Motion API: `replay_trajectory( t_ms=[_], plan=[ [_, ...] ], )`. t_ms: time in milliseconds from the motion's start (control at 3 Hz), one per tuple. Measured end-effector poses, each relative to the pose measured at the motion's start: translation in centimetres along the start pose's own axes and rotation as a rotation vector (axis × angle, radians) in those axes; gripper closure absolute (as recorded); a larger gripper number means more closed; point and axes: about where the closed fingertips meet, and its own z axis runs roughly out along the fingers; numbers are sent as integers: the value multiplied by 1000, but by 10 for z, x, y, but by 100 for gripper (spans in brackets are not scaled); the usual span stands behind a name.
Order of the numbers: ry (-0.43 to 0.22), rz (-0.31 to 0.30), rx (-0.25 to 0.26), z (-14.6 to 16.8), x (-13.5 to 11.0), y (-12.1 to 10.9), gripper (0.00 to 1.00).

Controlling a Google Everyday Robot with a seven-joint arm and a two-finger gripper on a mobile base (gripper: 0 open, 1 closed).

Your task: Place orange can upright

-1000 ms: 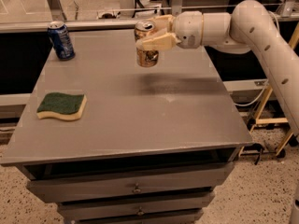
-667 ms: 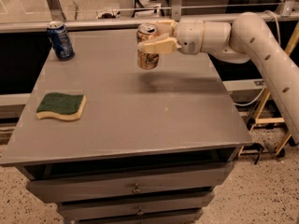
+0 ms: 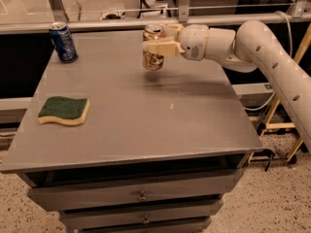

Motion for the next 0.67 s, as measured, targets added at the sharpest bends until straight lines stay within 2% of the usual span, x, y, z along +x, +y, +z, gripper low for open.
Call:
replay_trajectory(
  t_ms=[333, 667],
  plan=[
    [29, 2, 39, 1, 7, -4, 0],
    [56, 1, 71, -1, 15, -4, 0]
  ],
)
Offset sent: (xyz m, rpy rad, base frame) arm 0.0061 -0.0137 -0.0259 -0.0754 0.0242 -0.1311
